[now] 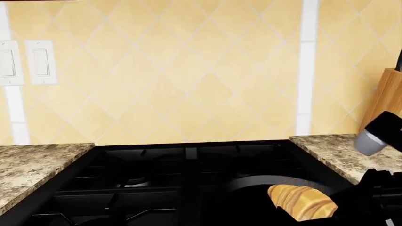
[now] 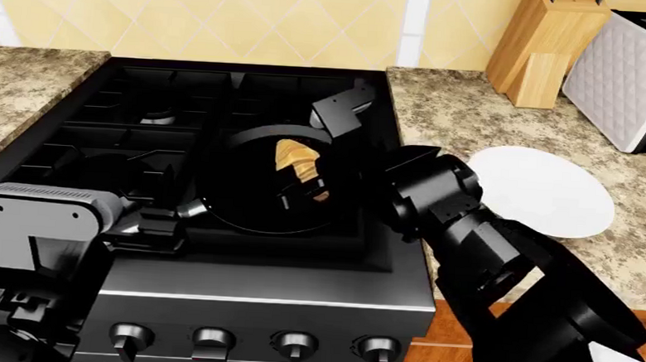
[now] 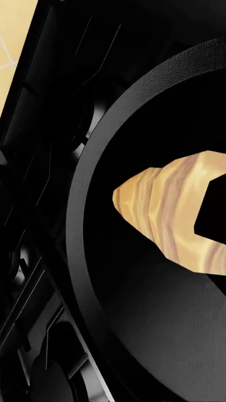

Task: Pick the croissant and place it on the pan. Then turn on the stove to warm the croissant.

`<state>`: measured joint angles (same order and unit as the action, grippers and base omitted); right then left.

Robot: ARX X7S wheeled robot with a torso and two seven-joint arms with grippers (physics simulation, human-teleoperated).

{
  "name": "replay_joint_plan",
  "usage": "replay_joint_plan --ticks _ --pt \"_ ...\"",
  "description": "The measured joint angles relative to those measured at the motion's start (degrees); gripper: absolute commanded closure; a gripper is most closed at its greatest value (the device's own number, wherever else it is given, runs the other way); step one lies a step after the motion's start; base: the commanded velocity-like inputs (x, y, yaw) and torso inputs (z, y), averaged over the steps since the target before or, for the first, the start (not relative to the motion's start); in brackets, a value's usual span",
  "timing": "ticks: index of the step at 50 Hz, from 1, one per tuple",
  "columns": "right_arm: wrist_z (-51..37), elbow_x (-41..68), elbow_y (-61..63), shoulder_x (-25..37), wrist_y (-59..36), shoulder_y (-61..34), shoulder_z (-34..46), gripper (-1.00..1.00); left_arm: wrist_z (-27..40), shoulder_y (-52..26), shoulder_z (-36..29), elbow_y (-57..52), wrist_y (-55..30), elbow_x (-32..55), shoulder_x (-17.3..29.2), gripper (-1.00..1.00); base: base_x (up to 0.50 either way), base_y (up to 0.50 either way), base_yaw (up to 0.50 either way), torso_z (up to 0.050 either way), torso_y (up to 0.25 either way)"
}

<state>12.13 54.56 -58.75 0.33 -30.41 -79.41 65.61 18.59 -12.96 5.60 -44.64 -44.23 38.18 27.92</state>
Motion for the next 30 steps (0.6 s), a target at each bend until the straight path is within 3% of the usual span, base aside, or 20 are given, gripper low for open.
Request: replay_joint_plan --ticks 30 --pt "-0.2 13.4 -3.1 -0.1 5.5 -1.9 14.0 1.0 0.6 0.1 -0.4 0.2 0.2 0.2 0.4 -1.0 0.0 0.0 0.0 0.0 0.0"
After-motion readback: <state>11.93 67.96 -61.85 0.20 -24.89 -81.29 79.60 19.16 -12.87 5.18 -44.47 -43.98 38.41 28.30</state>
